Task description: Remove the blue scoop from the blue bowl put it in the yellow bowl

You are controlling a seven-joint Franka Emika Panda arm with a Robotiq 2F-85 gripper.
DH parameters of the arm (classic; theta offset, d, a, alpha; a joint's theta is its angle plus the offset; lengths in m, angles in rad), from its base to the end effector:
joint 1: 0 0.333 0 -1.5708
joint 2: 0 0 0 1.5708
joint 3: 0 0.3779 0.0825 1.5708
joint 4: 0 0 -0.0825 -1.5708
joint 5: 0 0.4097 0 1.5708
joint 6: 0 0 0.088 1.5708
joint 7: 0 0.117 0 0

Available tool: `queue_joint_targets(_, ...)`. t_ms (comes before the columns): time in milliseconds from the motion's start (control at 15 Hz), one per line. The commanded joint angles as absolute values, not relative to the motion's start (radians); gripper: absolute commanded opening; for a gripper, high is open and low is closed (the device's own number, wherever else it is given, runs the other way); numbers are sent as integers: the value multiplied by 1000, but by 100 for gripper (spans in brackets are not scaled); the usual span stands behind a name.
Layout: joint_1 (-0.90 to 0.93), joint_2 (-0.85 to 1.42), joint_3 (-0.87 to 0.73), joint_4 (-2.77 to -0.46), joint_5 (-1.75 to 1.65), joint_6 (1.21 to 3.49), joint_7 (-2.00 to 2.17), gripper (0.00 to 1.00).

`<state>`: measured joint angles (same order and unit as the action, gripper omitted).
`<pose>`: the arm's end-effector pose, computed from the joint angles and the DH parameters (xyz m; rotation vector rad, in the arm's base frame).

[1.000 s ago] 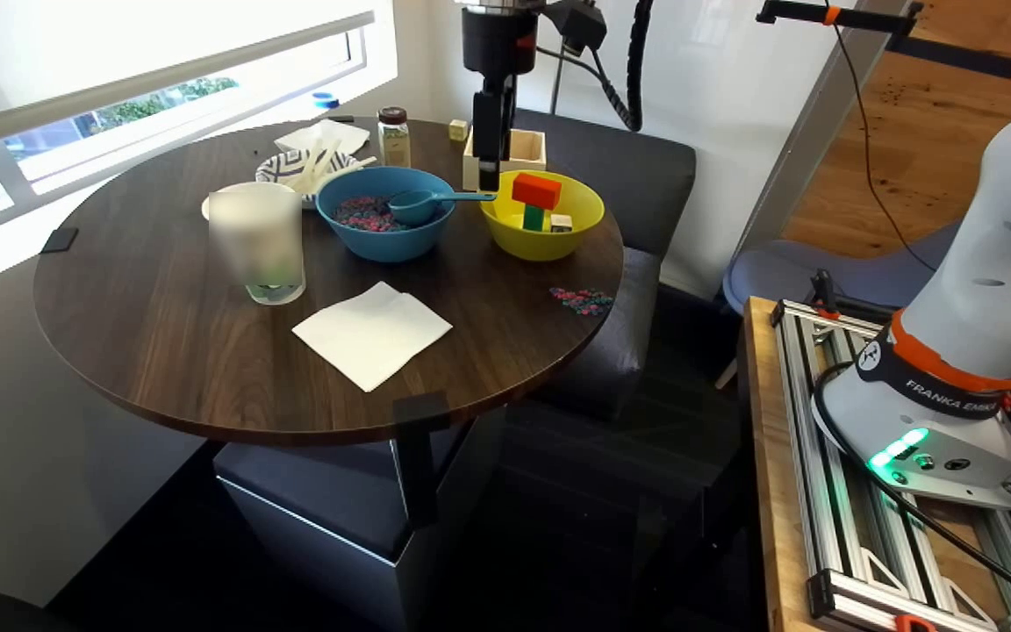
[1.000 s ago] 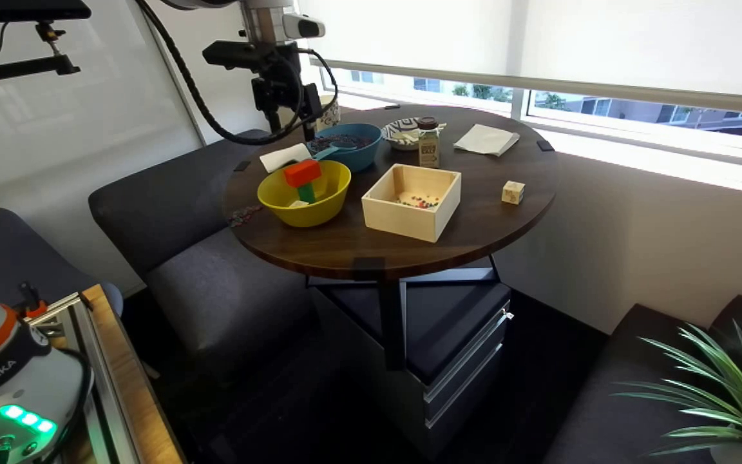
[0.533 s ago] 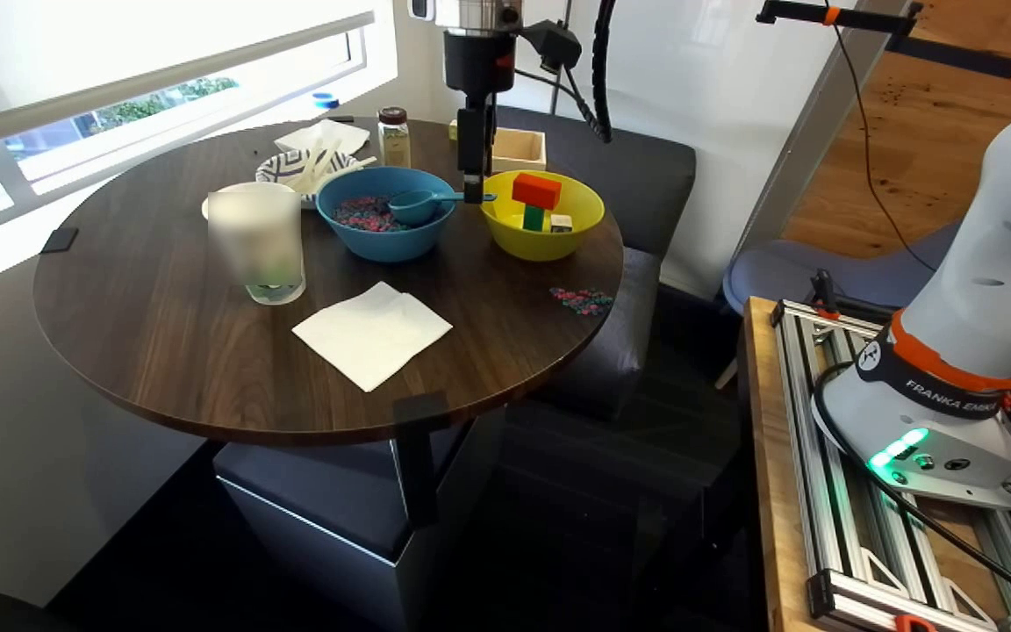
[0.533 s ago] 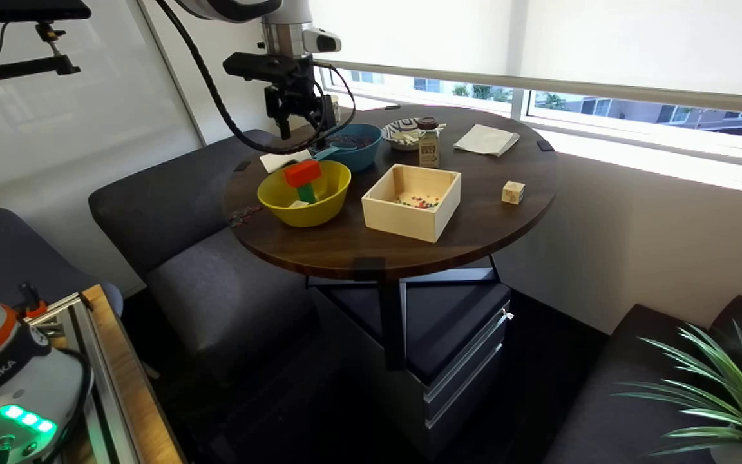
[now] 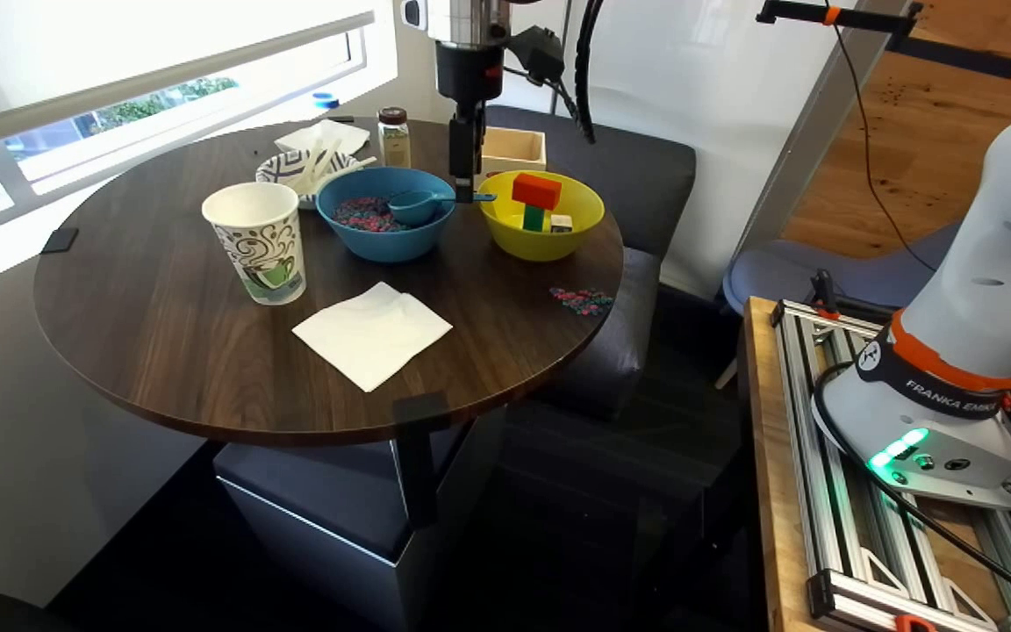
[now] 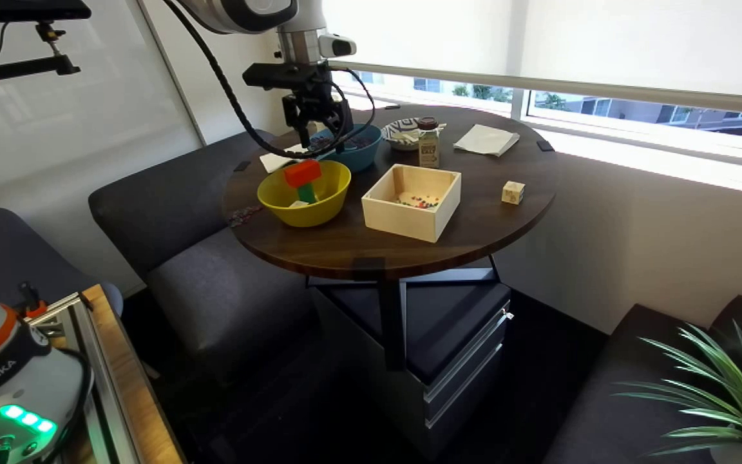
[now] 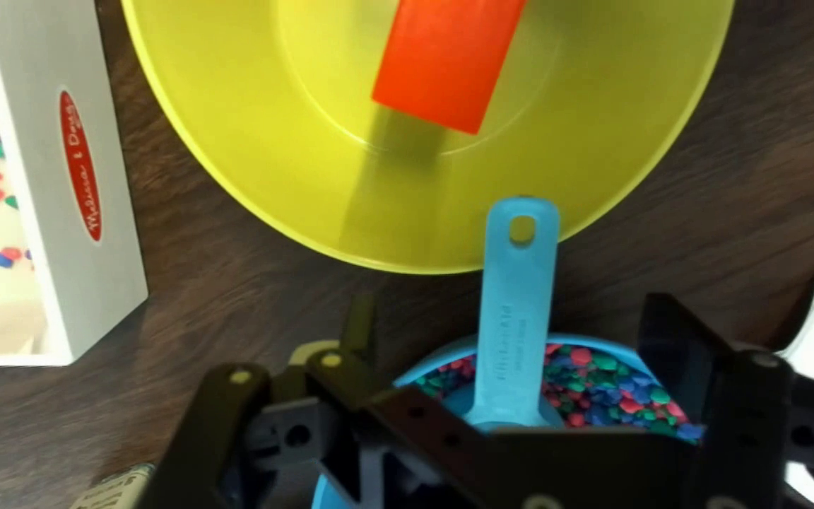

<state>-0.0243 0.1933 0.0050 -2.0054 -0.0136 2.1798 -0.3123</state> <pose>0.6192 -0.0127 0.3955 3.0992 0.4697 -0.0318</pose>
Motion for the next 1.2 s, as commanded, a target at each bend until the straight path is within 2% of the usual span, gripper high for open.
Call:
queue_joint_targets(0, -31, 222, 3, -1987, -29, 2174, -311, 78)
queue_joint_targets(200, -31, 222, 9, -1993, -19, 2169, -318, 61)
queue_joint_targets(333, -31, 218, 13, -1997, -15, 2164, -325, 40)
queue_joint_targets(533, -32, 215, 17, -1990, -7, 2157, -332, 16)
queue_joint_targets(667, -32, 216, 19, -1991, -6, 2154, -334, 3)
queue_joint_targets(733, -32, 215, 20, -1991, -6, 2154, -333, 8)
queue_joint_targets(1133, -30, 148, 26, -1999, 1, 2124, -336, 6)
